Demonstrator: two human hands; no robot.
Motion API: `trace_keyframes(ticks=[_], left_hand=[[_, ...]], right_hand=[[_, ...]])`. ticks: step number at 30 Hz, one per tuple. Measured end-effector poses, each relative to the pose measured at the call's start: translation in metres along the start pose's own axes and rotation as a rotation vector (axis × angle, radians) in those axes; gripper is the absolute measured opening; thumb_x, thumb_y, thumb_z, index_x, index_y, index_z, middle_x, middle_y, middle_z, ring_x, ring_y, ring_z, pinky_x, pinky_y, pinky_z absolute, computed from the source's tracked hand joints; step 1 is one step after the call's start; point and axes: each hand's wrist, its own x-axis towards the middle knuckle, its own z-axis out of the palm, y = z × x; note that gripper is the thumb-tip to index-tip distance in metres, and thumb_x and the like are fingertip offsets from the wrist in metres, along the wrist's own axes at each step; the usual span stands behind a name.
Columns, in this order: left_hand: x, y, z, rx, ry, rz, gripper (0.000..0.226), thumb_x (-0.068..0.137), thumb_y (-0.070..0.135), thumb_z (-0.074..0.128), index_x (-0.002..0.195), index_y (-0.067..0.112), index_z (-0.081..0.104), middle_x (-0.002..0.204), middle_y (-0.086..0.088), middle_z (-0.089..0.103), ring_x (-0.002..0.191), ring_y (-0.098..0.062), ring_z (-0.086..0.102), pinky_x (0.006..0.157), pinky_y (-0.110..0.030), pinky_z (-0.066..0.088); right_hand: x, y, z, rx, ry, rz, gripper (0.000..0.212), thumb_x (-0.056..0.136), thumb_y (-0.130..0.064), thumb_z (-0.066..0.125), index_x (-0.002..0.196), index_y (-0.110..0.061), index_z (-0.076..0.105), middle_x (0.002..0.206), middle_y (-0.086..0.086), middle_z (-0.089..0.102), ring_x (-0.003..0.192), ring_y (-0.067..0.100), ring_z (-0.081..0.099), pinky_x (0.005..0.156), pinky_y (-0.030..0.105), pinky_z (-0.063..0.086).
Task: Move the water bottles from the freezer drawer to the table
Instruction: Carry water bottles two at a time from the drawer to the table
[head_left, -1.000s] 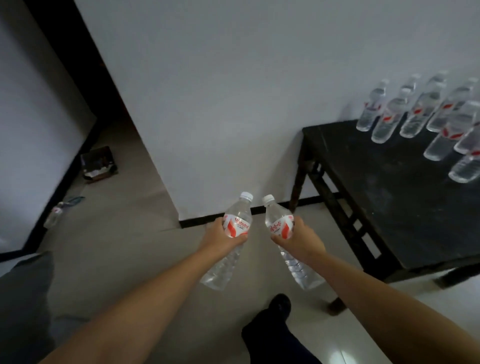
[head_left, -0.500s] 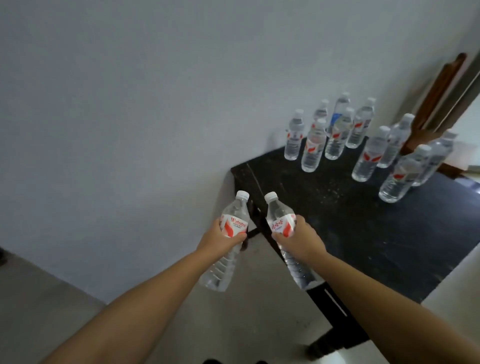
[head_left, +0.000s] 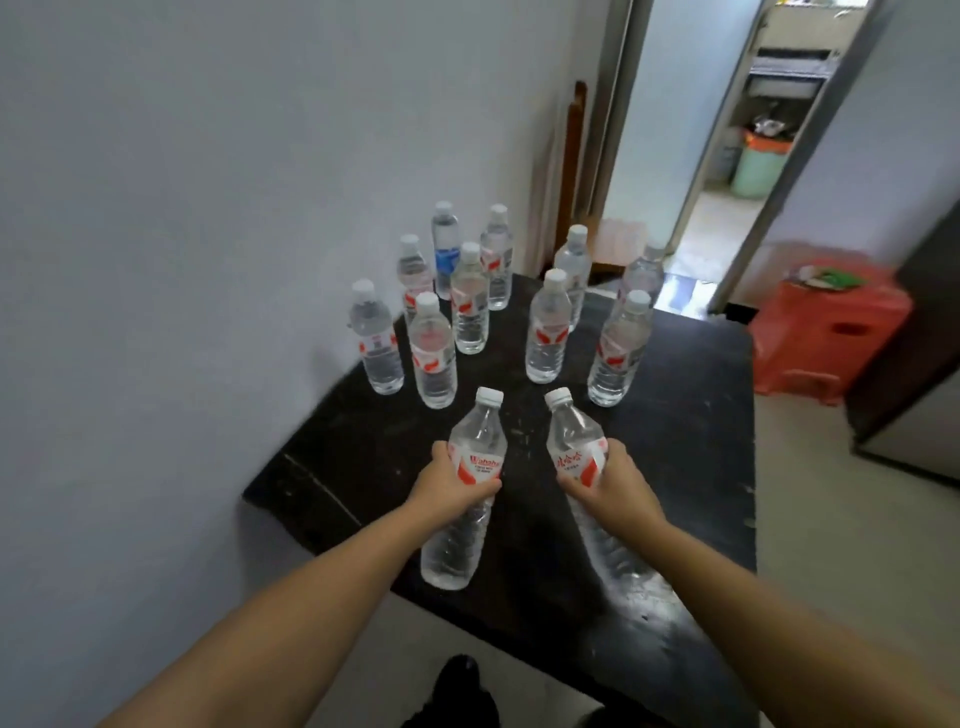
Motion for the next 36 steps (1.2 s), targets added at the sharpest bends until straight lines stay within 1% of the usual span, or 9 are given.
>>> trace_keyframes(ticks=[5,9,14,22,26,28,31,34,36], left_hand=[[0.083,0.055,-0.018,-0.013,-0.095,0.132,0.083,0.054,0.037,0.086,0.123,0.019,0.043,0.114,0.007,0.06,0.106,-0.013,0.059,0.099,-0.036,0.048],[0.13,0.072,-0.014,-0.031,-0.148,0.205,0.087,0.046,0.041,0.084,0.121,0.02,0.045,0.114,-0.002,0.064,0.106,-0.02,0.063,0.097,-0.044,0.05],[0.142,0.086,-0.01,-0.074,-0.197,0.241,0.064,0.066,0.015,0.085,0.113,0.024,0.043,0.111,0.0,0.06,0.105,-0.018,0.059,0.097,-0.035,0.047],[0.152,0.077,0.007,-0.078,-0.281,0.279,0.07,0.066,0.016,0.085,0.123,0.02,0.045,0.114,0.0,0.061,0.109,-0.019,0.059,0.096,-0.034,0.047],[0.151,0.087,0.008,-0.05,-0.313,0.353,0.043,0.074,0.0,0.076,0.088,0.027,0.045,0.083,0.008,0.056,0.073,0.014,0.059,0.072,-0.02,0.045],[0.152,0.088,0.009,-0.036,-0.305,0.378,0.044,0.075,-0.003,0.075,0.088,0.026,0.043,0.08,0.013,0.052,0.066,0.017,0.057,0.065,-0.01,0.042],[0.157,0.079,0.008,0.002,-0.316,0.341,0.058,0.071,0.004,0.079,0.116,0.016,0.044,0.104,0.002,0.057,0.097,0.003,0.059,0.078,-0.009,0.045],[0.154,0.072,0.004,0.052,-0.332,0.266,0.104,0.068,0.024,0.083,0.148,0.021,0.016,0.141,-0.01,0.042,0.129,-0.023,0.046,0.106,-0.037,0.041],[0.15,0.068,0.0,0.076,-0.31,0.224,0.112,0.07,0.029,0.082,0.151,0.027,0.004,0.15,-0.013,0.032,0.137,-0.027,0.038,0.112,-0.043,0.035]], right_hand=[[0.054,-0.025,-0.012,0.208,0.157,0.066,0.066,0.075,-0.028,0.08,0.122,-0.012,0.036,0.115,0.006,0.056,0.1,0.019,0.057,0.083,0.033,0.047],[0.078,-0.03,-0.009,0.384,0.296,0.135,0.073,0.072,-0.026,0.082,0.125,-0.014,0.034,0.111,0.001,0.057,0.101,0.021,0.059,0.09,0.04,0.05],[0.092,-0.032,-0.006,0.406,0.338,0.146,0.071,0.073,-0.021,0.082,0.127,-0.017,0.035,0.108,-0.002,0.056,0.1,0.018,0.057,0.087,0.034,0.047],[0.094,-0.022,0.001,0.408,0.348,0.179,0.072,0.074,-0.021,0.081,0.128,-0.02,0.034,0.111,-0.003,0.058,0.102,0.016,0.058,0.089,0.035,0.048],[0.09,-0.015,0.001,0.409,0.338,0.173,0.076,0.075,-0.017,0.08,0.131,-0.016,0.029,0.115,0.0,0.055,0.103,0.015,0.057,0.086,0.028,0.045],[0.089,-0.012,0.001,0.397,0.325,0.183,0.078,0.075,-0.018,0.081,0.132,-0.017,0.028,0.118,0.001,0.055,0.105,0.016,0.057,0.088,0.03,0.046],[0.09,-0.005,0.003,0.362,0.297,0.188,0.08,0.074,-0.017,0.08,0.134,-0.016,0.027,0.124,0.004,0.053,0.113,0.019,0.056,0.096,0.036,0.048],[0.087,0.0,0.006,0.367,0.278,0.201,0.085,0.073,-0.013,0.079,0.138,-0.015,0.025,0.128,0.002,0.05,0.12,0.02,0.053,0.101,0.036,0.046],[0.082,0.002,0.007,0.411,0.251,0.221,0.088,0.075,-0.016,0.079,0.141,-0.018,0.022,0.133,0.005,0.05,0.123,0.021,0.053,0.103,0.038,0.045]])
